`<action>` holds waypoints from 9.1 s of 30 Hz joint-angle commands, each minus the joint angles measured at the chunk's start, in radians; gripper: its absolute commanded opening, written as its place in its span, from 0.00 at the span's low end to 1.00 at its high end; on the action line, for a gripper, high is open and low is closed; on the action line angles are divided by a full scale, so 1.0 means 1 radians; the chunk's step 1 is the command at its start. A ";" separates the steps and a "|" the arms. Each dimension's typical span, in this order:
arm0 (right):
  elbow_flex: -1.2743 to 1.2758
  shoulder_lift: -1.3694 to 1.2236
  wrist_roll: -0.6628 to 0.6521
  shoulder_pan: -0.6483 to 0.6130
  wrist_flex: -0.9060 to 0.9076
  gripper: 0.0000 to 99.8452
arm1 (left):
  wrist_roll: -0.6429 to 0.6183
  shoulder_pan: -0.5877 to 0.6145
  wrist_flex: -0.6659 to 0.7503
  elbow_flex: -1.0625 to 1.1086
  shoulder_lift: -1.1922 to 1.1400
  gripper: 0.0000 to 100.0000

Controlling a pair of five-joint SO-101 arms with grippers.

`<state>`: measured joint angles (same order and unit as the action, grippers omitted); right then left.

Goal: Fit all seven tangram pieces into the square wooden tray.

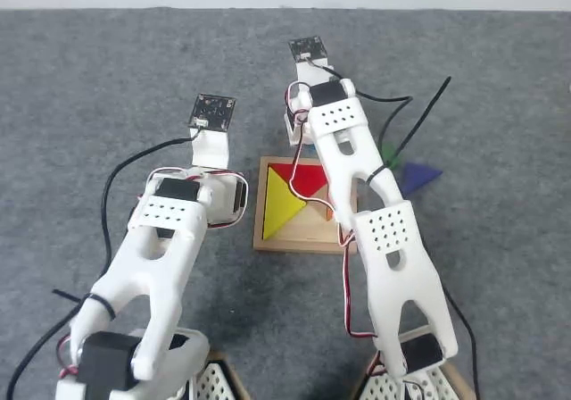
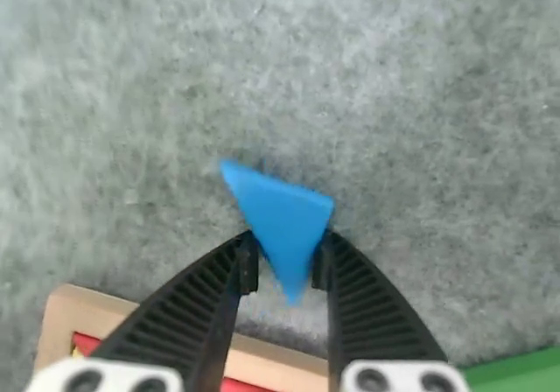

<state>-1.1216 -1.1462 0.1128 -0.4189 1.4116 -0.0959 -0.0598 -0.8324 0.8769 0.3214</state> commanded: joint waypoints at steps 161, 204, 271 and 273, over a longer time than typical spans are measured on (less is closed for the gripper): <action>-0.554 -0.239 0.516 -0.076 0.211 0.13 | -0.037 0.058 -0.005 -0.027 0.015 0.11; 1.349 1.675 -0.437 0.318 0.166 0.13 | 0.241 0.169 -0.577 -0.495 -0.061 0.21; 0.652 0.627 -0.377 0.323 -0.064 0.19 | -0.015 0.262 -0.186 -0.435 -0.411 0.21; 0.729 0.639 -0.342 0.331 -0.094 0.19 | -0.015 0.262 -0.186 -0.435 -0.410 0.21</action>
<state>-0.4496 -0.5969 -0.2877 -0.1105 1.3334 -0.1189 0.2071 -1.0319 0.4503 -0.1189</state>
